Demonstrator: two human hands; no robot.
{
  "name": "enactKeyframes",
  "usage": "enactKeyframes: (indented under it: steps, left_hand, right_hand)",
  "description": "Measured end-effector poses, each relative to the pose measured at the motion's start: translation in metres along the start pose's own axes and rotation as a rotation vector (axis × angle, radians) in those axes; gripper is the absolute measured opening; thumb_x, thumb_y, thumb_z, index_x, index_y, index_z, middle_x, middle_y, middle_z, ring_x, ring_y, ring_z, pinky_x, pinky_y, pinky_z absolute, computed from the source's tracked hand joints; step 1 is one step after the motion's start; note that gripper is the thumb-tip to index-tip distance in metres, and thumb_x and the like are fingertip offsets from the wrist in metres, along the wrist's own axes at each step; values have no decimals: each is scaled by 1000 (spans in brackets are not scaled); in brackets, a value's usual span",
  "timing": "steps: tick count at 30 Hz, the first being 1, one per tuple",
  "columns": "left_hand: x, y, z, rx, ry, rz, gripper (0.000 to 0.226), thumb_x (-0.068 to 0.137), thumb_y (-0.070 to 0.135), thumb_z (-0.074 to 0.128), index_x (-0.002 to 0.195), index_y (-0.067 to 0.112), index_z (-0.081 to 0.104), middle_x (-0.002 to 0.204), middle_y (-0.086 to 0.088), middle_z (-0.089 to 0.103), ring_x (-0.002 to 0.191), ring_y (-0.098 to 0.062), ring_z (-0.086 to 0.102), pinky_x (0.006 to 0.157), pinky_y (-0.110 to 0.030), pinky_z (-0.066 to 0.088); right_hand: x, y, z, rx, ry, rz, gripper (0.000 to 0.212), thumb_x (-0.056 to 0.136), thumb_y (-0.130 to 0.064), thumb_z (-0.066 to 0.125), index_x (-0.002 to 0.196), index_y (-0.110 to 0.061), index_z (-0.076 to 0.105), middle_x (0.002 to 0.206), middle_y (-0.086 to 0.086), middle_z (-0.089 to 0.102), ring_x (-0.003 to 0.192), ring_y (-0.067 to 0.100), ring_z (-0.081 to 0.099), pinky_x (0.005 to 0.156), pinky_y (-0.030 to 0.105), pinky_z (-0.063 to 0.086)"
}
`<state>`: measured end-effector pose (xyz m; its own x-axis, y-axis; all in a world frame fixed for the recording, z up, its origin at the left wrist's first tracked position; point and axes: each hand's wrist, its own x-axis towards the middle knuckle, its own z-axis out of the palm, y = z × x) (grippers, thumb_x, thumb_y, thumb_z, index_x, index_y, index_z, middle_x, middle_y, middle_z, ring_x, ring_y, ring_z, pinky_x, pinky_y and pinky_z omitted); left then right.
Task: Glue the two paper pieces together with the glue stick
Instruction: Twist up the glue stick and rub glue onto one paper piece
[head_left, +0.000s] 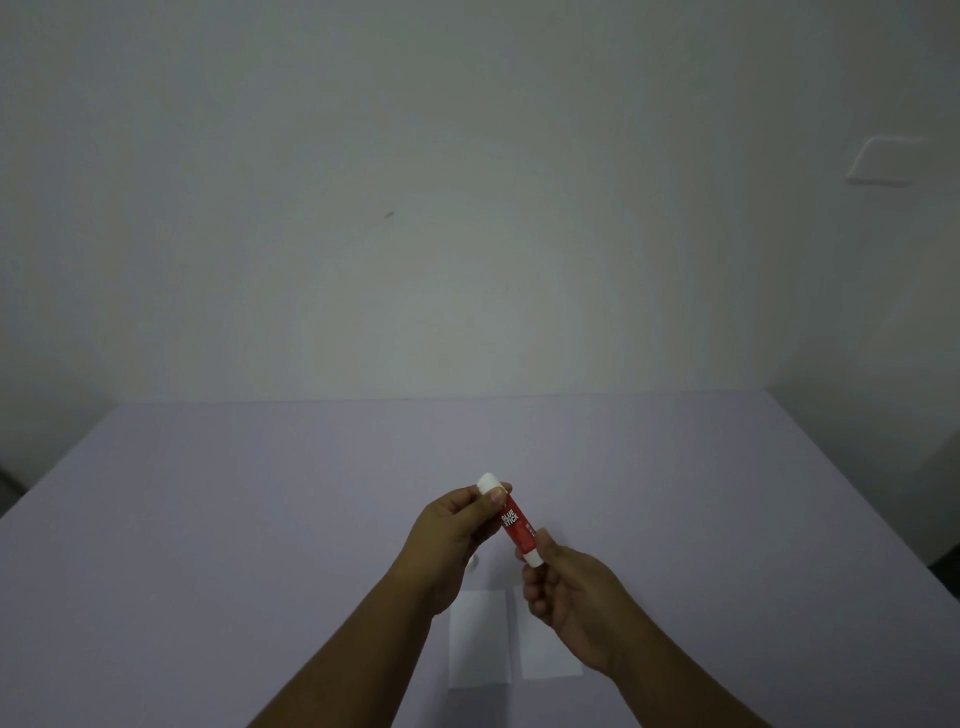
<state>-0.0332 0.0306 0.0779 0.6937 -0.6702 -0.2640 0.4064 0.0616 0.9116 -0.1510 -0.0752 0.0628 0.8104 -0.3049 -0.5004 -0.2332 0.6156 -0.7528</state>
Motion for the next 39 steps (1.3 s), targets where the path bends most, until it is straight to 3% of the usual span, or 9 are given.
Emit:
enactKeyframes:
  steps: [4, 10, 13, 18, 20, 24, 30, 34, 39]
  left_hand:
    - [0, -1, -2, 17, -22, -9, 22, 82, 26, 66, 98, 15, 74, 98, -4, 75, 103, -19, 66, 89, -25, 50]
    - [-1, -11, -1, -9, -50, -31, 23, 86, 25, 61, 105, 15, 71, 108, -7, 71, 107, -18, 63, 71, -14, 54]
    - [1, -16, -4, -42, -117, -72, 32, 87, 25, 61, 118, 17, 64, 117, 0, 67, 111, -12, 59, 76, -13, 54]
    - [7, -50, -43, 453, -41, -135, 36, 81, 25, 71, 116, 27, 62, 121, 8, 61, 97, 0, 59, 74, -10, 46]
    - [6, -68, -64, 854, 27, -109, 35, 76, 24, 75, 109, 27, 66, 120, 4, 61, 92, -6, 59, 74, -13, 43]
    - [10, -111, -94, 1458, -177, -47, 76, 68, 50, 71, 136, 32, 44, 144, 8, 42, 124, -21, 38, 104, -29, 32]
    - [20, -143, -110, 1643, -245, 38, 101, 59, 68, 59, 145, 33, 22, 154, 13, 28, 132, -25, 28, 106, -37, 33]
    - [22, -147, -117, 1700, -245, 60, 103, 57, 75, 53, 145, 35, 20, 155, 14, 26, 138, -26, 21, 112, -41, 22]
    - [21, -152, -124, 1657, -213, 26, 104, 54, 82, 48, 144, 44, 13, 156, 19, 18, 144, -29, 7, 117, -48, 4]
  right_hand:
    - [-1, 2, 0, 32, -38, 43, 45, 78, -41, 57, 93, 0, 67, 61, 8, 61, 54, 16, 56, 51, 23, 48]
    - [4, 5, 4, 179, -17, -75, 45, 68, -30, 67, 105, -3, 62, 75, 15, 70, 63, 20, 65, 56, 26, 56]
    - [9, 6, 1, 174, 46, -148, 34, 73, -25, 66, 100, -4, 63, 68, 10, 68, 60, 17, 63, 53, 24, 55]
    - [23, 7, -20, 142, 181, -193, 10, 87, -10, 57, 94, -4, 61, 63, 8, 57, 53, 12, 53, 45, 19, 45]
    - [24, 8, -27, 64, 211, -222, 8, 86, -5, 57, 91, -5, 63, 63, 7, 54, 53, 12, 48, 46, 21, 41]
    - [33, 22, -32, -244, 242, -237, 12, 84, -5, 61, 95, -3, 65, 67, 8, 54, 59, 15, 47, 56, 30, 40]
    - [47, 47, -25, -777, 282, -260, 6, 76, -23, 69, 79, -22, 64, 75, 1, 67, 67, 14, 60, 68, 30, 50]
    - [57, 64, -23, -1011, 174, -326, 10, 77, -26, 69, 82, -23, 60, 72, -9, 64, 66, 0, 57, 60, 10, 41]
    - [69, 86, -15, -1145, -12, -310, 22, 79, -24, 67, 75, -40, 51, 71, -16, 60, 75, -16, 55, 62, 0, 40]
